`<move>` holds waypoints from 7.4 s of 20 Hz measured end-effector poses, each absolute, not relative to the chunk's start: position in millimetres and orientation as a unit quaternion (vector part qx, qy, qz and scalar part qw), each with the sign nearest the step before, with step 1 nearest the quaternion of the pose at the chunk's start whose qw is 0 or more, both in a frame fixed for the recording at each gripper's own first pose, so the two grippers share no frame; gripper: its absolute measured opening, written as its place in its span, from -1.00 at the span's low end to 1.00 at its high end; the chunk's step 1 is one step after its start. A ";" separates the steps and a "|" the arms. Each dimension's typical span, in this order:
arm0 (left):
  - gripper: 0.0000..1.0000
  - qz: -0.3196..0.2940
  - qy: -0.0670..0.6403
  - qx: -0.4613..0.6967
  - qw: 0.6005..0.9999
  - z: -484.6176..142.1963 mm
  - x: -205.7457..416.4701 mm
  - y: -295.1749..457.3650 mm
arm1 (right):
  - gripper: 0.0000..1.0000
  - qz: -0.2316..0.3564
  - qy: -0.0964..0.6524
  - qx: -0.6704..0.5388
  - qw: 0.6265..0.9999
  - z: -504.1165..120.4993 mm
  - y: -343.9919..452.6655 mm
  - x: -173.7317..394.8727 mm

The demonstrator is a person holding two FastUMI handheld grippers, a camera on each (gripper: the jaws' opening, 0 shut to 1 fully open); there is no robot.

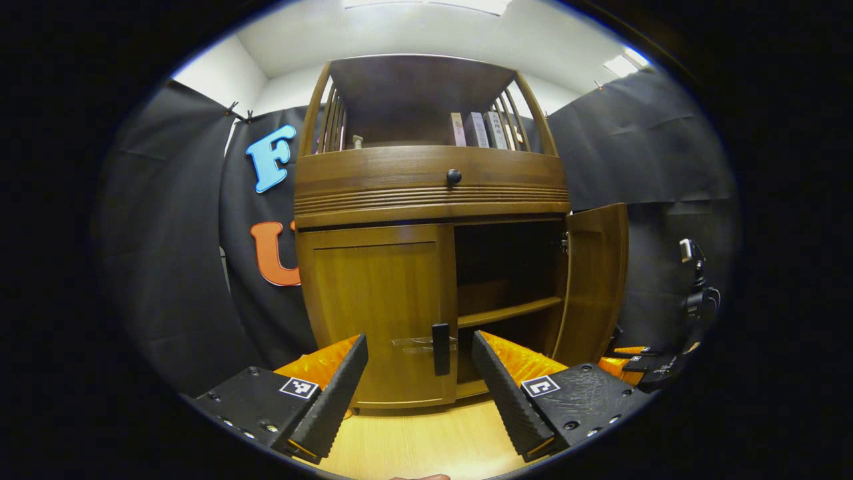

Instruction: Open the right door of the double-door shoe cabinet with the right hand, and open the left door with the left hand.

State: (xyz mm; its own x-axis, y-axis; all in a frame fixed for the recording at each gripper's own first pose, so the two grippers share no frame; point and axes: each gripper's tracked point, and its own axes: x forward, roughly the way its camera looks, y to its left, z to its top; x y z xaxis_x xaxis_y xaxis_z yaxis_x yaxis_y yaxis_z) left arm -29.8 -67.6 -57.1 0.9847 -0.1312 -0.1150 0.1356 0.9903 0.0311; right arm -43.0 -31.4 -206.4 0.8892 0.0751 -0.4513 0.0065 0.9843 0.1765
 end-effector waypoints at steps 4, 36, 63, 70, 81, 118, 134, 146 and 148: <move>0.89 -0.084 0.062 0.019 0.994 -62.1 -30.3 -81.4 | -0.67 0.006 0.238 0.086 0.967 -206.6 -48.7 -50.0; 0.90 -0.129 0.095 -0.004 0.987 -96.6 5.8 -120.5 | -0.92 -0.121 0.221 0.091 0.963 -196.3 -177.1 -92.5; 0.40 -0.110 0.191 0.007 0.975 -215.9 142.4 -103.0 | 0.19 -0.136 0.167 0.070 0.974 -157.0 -185.9 -124.8; 0.20 -0.102 0.164 0.009 0.981 -216.4 153.3 -100.2 | 0.19 -0.120 0.175 0.065 0.975 -157.2 -168.3 -126.5; -0.44 -0.103 0.160 -0.009 0.982 -213.7 151.7 -106.8 | 0.19 -0.086 0.181 0.057 0.978 -163.0 -143.7 -121.1; -0.45 -0.055 0.157 -0.014 0.986 -207.7 19.0 -47.1 | 0.19 0.124 0.168 0.031 0.977 -160.6 -13.3 -51.8; -0.46 0.002 0.157 -0.033 0.987 -207.4 -19.4 -6.6 | 0.19 0.184 0.176 0.027 0.967 -164.3 37.0 -33.7; -0.48 0.099 0.179 -0.053 0.977 -219.5 -53.1 69.0 | 0.19 0.181 0.178 0.031 0.967 -164.6 47.0 -21.1; -0.59 0.101 0.180 -0.056 0.977 -218.6 -55.7 75.7 | 0.19 0.182 0.177 0.030 0.967 -164.4 50.8 -19.6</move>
